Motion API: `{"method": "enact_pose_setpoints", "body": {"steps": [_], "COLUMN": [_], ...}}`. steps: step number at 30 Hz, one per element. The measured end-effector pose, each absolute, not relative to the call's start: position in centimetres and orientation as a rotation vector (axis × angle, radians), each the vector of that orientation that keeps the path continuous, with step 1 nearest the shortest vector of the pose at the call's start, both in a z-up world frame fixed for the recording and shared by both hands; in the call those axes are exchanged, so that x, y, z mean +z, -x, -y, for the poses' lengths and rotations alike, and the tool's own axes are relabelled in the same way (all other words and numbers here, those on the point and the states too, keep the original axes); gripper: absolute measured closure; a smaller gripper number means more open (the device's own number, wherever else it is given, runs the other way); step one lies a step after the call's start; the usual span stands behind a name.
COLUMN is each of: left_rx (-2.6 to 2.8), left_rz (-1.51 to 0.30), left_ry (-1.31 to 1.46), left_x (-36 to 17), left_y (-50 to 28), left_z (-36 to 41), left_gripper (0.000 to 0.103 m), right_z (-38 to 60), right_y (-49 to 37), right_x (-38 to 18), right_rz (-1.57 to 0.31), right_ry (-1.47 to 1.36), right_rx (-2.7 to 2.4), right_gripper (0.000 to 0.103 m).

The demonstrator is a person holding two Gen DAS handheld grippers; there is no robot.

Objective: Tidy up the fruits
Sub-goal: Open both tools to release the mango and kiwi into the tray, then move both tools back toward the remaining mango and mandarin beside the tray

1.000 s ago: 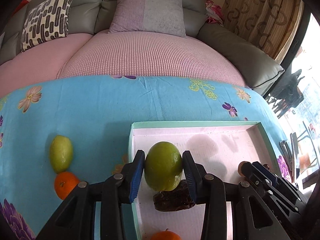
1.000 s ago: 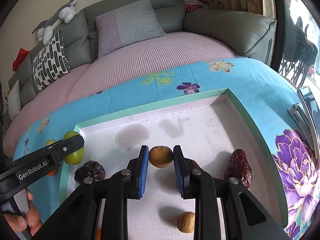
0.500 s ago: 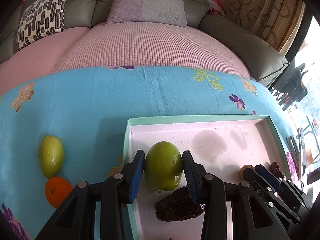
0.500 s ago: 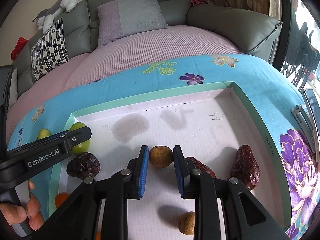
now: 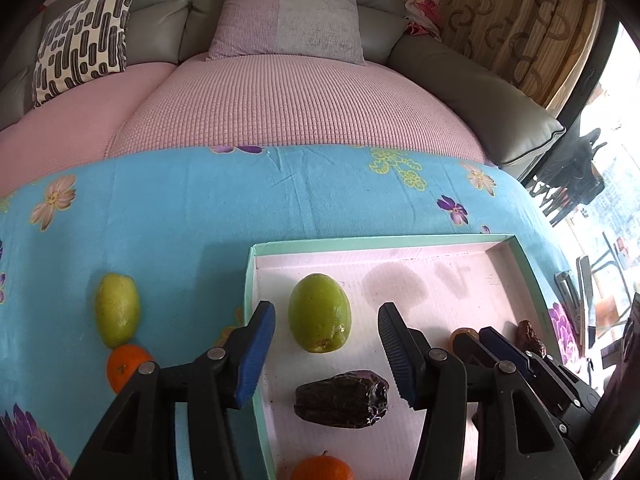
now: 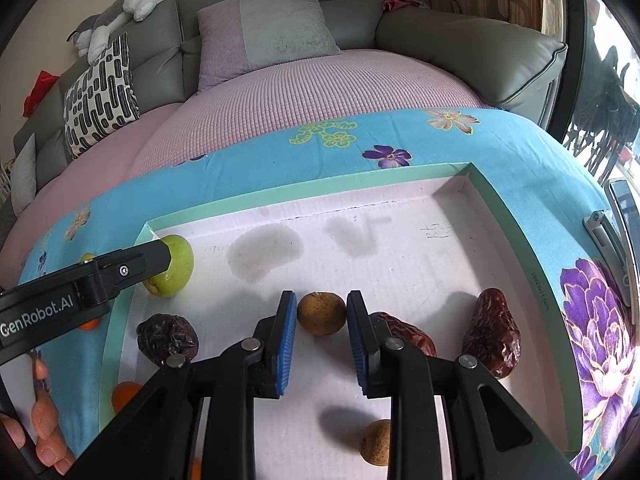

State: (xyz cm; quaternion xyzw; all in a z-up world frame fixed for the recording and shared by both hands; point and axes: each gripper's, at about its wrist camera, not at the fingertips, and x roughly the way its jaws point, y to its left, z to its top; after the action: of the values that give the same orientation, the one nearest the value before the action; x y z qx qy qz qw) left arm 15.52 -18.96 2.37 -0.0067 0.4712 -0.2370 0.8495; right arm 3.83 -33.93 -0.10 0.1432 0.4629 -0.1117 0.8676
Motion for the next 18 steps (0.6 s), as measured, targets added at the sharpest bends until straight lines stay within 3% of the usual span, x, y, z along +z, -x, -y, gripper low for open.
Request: {"method": "enact_pose_setpoints", "body": {"steps": [2, 8, 10, 12, 16, 18], "left_rx": [-0.495, -0.429, -0.399, -0.366, -0.300, -0.268], "left_rz": [-0.989, -0.981, -0.979, -0.982, -0.993, -0.997], "left_ry": [0.024, 0.013, 0.008, 0.015, 0.037, 0.041], "left_x": [2.9, 4.0, 4.0, 3.9, 3.4, 3.1], "left_y": [-15.0, -14.1, -14.0, -13.9, -14.0, -14.0], "left_z": [18.3, 15.9, 15.0, 13.9, 11.6, 10.7], "left_gripper": [0.045, 0.031, 0.025, 0.016, 0.004, 0.003], "right_z": [33.9, 33.3, 33.0, 32.9, 33.1, 33.3], "right_y": [-3.8, -3.2, -2.9, -2.7, -2.6, -2.5], "right_x": [0.1, 1.1, 1.6, 1.9, 1.9, 1.7], "right_rz": [-0.971, -0.992, -0.989, -0.989, -1.005, -1.017], "right_ry": [-0.297, -0.273, -0.261, -0.252, -0.243, -0.248], "right_rx": [-0.230, -0.232, -0.234, -0.238, -0.257, -0.270], "right_gripper": [0.075, 0.059, 0.052, 0.038, 0.034, 0.023]}}
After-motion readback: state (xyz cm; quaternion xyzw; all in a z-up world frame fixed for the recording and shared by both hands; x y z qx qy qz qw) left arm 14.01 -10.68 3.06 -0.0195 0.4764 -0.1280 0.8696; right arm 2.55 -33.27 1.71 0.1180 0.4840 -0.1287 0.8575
